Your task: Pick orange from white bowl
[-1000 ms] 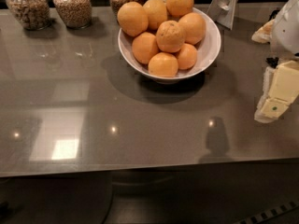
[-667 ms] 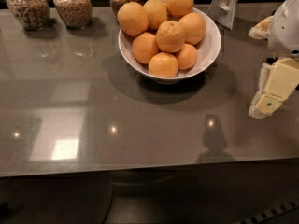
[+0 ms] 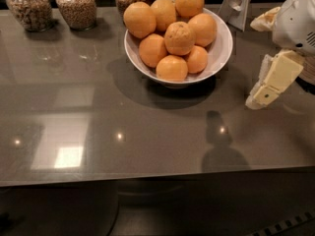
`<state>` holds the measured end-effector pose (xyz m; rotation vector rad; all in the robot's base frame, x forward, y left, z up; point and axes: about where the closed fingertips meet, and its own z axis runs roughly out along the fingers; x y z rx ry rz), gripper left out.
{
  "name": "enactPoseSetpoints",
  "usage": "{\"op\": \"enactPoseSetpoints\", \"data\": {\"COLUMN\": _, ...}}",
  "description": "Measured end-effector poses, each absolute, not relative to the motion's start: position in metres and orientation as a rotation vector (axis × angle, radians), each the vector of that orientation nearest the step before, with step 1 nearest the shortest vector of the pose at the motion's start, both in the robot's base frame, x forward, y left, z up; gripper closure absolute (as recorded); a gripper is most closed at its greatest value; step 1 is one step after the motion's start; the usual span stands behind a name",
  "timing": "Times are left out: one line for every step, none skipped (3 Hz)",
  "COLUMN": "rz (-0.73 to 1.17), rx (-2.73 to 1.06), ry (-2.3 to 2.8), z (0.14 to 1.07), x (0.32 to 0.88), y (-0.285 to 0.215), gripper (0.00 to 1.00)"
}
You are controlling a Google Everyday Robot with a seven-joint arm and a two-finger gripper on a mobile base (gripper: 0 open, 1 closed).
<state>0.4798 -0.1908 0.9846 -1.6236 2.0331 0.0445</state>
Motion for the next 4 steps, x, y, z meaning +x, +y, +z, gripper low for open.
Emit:
{"op": "enactPoseSetpoints", "data": {"rz": 0.149, "rx": -1.579, "ry": 1.911, "z": 0.993, "x": 0.525, "y": -0.157, "gripper": 0.00}}
{"op": "enactPoseSetpoints", "data": {"rz": 0.252, "rx": -1.531, "ry": 1.802, "z": 1.004, "x": 0.573, "y": -0.129, "gripper": 0.00}}
{"op": "enactPoseSetpoints", "data": {"rz": 0.251, "rx": -1.531, "ry": 1.799, "z": 1.003, "x": 0.573, "y": -0.129, "gripper": 0.00}}
{"op": "enactPoseSetpoints", "data": {"rz": 0.218, "rx": -1.573, "ry": 1.731, "z": 1.000, "x": 0.594, "y": -0.123, "gripper": 0.00}}
